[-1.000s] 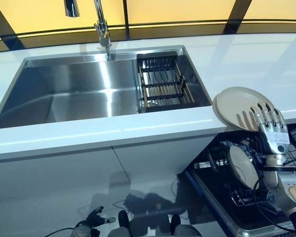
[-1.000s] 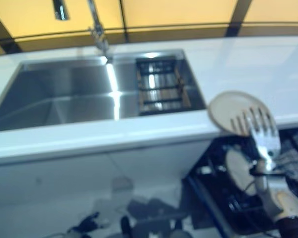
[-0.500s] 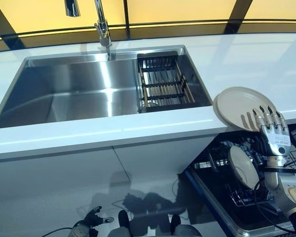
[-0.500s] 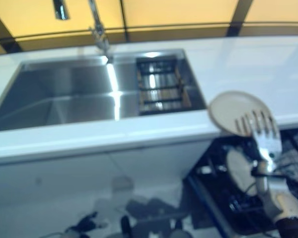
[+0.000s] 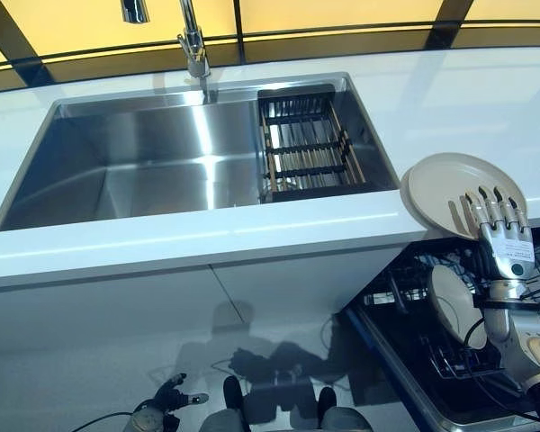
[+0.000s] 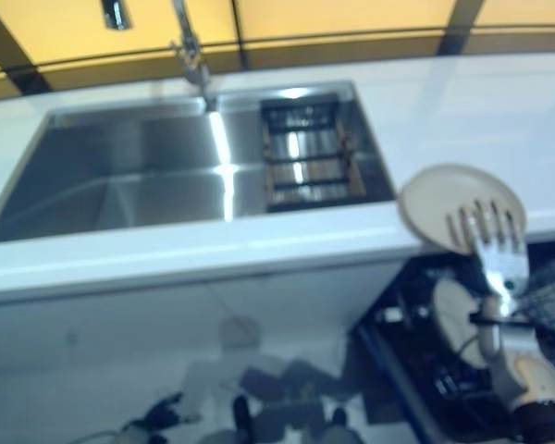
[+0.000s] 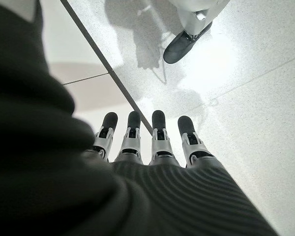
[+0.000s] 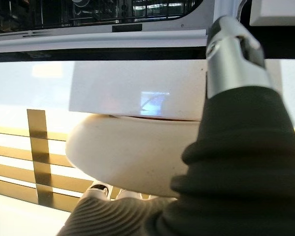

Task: Take plates into dishwasher

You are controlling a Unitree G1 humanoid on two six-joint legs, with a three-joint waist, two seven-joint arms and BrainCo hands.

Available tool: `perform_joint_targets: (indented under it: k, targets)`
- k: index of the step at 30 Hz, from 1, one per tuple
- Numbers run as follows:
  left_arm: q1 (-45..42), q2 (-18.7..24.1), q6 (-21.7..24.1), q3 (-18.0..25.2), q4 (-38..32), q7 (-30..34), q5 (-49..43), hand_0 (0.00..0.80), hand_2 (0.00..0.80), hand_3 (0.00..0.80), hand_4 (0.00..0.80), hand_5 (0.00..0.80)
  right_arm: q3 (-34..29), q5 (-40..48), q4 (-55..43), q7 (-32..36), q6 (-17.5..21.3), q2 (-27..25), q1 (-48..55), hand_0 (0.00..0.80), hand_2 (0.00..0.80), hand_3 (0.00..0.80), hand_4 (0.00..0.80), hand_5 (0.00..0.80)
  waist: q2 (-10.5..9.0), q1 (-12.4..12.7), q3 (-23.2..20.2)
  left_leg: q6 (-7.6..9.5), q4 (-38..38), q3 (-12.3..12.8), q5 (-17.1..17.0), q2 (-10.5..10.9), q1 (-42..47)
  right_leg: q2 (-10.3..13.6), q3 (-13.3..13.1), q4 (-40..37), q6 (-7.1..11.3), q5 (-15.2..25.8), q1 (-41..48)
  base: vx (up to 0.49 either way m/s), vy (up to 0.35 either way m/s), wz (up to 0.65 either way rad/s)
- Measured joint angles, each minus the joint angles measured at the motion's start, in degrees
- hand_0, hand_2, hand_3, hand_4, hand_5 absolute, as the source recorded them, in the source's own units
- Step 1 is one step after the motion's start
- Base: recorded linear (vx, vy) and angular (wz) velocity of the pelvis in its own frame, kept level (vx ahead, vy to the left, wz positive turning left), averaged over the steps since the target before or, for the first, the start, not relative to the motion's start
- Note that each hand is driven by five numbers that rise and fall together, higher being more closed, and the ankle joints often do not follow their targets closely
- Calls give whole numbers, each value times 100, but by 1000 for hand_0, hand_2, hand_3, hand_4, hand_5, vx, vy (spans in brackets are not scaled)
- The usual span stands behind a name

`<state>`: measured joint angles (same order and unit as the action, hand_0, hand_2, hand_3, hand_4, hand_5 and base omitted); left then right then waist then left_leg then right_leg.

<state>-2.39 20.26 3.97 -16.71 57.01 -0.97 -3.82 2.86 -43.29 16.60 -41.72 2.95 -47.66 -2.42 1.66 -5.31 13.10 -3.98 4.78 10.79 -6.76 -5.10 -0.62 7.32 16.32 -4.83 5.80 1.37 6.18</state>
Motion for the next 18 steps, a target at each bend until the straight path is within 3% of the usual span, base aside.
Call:
perform_joint_targets:
  k: [10, 11, 13, 15, 17, 18]
  targets:
    - [5, 0, -49, 1, -3, 11, 0, 0, 0, 0, 0, 0, -40, -26, -17, 2, -2, -17, -13, 0, 0, 0, 0, 0, 6, 7, 61, 0, 2, 0, 0, 2, -3, 1, 6, 0, 2, -4, 1, 0, 0, 0]
    - [5, 0, -49, 1, -3, 12, 0, 0, 0, 0, 0, 0, -43, -56, -17, 3, -2, -33, -18, 82, 82, 82, 82, 82, 6, 6, 78, 0, 1, 0, 1, 2, -4, 1, 7, 0, 2, -4, 1, 0, 0, 0]
    - [5, 0, -49, 3, -2, 13, 1, 0, 0, 0, 0, 0, -62, -82, -21, 10, -2, -46, -20, 402, 402, 402, 402, 402, 4, 6, 94, 0, 1, 0, 0, 3, -6, 1, 8, 0, 2, -4, 1, 0, 0, 0]
    - [9, 0, -47, 9, -1, 13, 1, 0, 0, 0, 0, 0, -93, -105, -35, 63, -2, -50, -23, 612, 612, 612, 612, 612, 2, 5, 96, -1, 1, 0, 0, 3, -7, 1, 8, 0, 2, -6, 0, 0, 0, 0]
    - [12, 0, -45, 27, 0, 13, 1, 0, 0, 0, 0, 0, -111, -106, -55, 93, -3, -69, -55, 662, 662, 662, 662, 662, -4, 4, 100, -1, 2, 0, 0, 4, -7, 2, 8, 0, 2, -7, 0, 0, 0, 0]
    - [10, 1, -42, 55, 5, 13, 2, 0, 0, 0, 0, 0, -128, -127, -80, 98, -2, -86, -57, 734, 734, 734, 734, 734, -15, -8, 107, -1, 1, 0, 0, 4, -6, 1, 8, 0, 2, -6, 1, 0, 0, 0]
